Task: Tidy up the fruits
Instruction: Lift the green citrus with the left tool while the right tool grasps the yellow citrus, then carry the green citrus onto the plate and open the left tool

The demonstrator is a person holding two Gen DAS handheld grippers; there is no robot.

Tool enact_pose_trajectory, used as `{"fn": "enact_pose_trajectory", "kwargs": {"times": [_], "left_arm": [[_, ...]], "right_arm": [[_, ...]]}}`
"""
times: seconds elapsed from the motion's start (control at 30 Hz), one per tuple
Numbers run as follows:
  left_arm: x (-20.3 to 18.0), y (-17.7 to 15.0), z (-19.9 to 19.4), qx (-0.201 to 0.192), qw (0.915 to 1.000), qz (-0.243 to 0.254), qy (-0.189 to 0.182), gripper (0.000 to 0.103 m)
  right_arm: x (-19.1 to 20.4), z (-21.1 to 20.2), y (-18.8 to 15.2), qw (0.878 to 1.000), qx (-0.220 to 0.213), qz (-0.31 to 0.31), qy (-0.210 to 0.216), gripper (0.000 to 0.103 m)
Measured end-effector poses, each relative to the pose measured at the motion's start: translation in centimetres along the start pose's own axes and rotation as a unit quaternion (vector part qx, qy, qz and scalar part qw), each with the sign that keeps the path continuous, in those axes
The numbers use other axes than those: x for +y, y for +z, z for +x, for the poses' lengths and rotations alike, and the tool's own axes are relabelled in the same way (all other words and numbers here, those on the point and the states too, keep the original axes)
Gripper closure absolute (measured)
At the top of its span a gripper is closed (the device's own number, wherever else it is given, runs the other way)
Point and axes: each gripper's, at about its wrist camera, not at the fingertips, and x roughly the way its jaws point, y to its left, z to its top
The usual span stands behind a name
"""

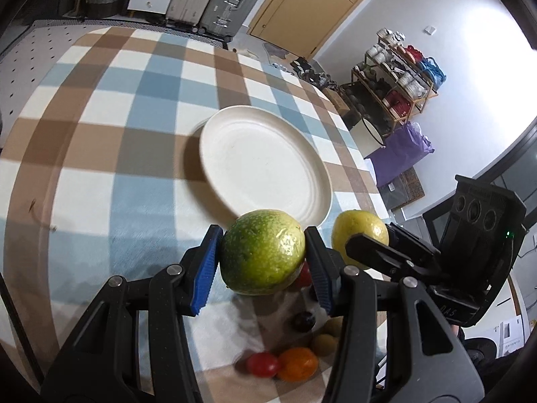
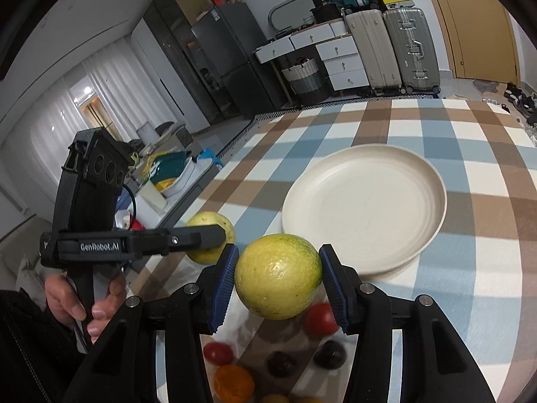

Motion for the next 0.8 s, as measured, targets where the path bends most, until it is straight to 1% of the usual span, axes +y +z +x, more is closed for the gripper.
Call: {"fn": "enact_pose_trajectory", "kwargs": {"times": [0.27,0.43,0.8], "left_arm": [[-1.3,3.8,2.0,0.004,0.9999,0.008,-0.007,0.056],[-1.4,5.8,3.9,0.013,0.9998,0.002,-0.014,0.056],[-0.4,8.8,8.5,0.042,0.999,-0.009,-0.015,0.056]], "right_arm": [[-1.9,0.7,3.1,1.0,-0.01,0.009,-0.003,0.053],[-3.1,1.9,4.8,1.0,-0.009,0.011,-0.01,0.053],[-7.2,4.6,6.0,0.999,0.002,0.045,-0.023,0.053]]}}
